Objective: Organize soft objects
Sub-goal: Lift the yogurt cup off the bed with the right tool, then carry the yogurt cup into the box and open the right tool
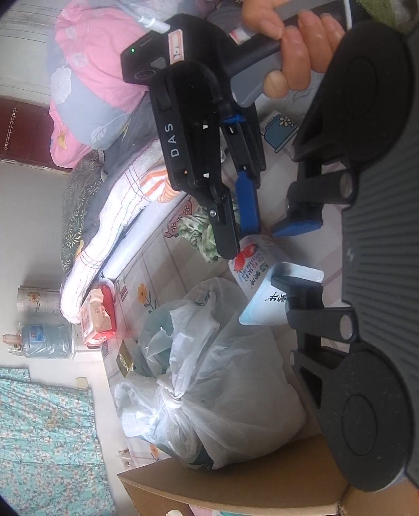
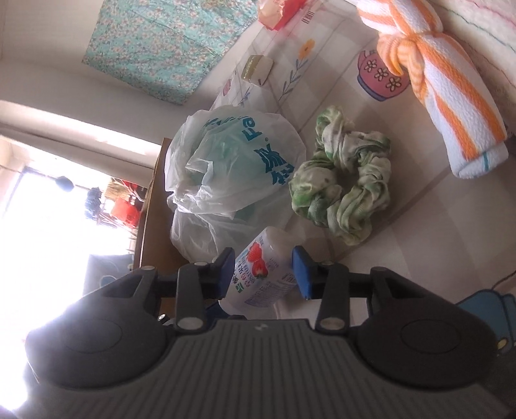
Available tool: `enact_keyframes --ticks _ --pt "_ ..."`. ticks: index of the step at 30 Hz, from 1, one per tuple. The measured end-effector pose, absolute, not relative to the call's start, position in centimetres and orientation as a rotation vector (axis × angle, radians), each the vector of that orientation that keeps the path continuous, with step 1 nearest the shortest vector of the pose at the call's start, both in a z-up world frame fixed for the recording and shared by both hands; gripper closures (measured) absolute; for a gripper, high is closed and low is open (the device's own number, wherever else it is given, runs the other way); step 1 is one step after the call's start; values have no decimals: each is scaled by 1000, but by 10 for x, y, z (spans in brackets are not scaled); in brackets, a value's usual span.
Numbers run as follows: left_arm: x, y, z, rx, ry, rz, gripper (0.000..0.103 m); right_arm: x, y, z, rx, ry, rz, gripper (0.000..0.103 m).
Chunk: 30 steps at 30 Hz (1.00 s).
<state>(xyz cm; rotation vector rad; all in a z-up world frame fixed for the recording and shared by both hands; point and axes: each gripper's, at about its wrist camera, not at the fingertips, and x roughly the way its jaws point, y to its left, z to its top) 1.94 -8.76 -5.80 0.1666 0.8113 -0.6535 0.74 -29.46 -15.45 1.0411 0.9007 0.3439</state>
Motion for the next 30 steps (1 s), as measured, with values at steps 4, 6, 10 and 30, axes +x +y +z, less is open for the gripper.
enact_keyframes --ticks 4,6,10,30 --pt "20 -91 -48 174 780 -678 73 7 -301 -170 1160 923 370 63" --pt "20 -95 -43 183 763 -702 73 7 -301 -179 1209 941 380 63" --pt "19 -107 -41 225 754 -748 70 6 -299 -187 1250 956 372 64" --pt "10 -100 -39 283 639 -682 38 -12 -321 -122 940 753 287 57"
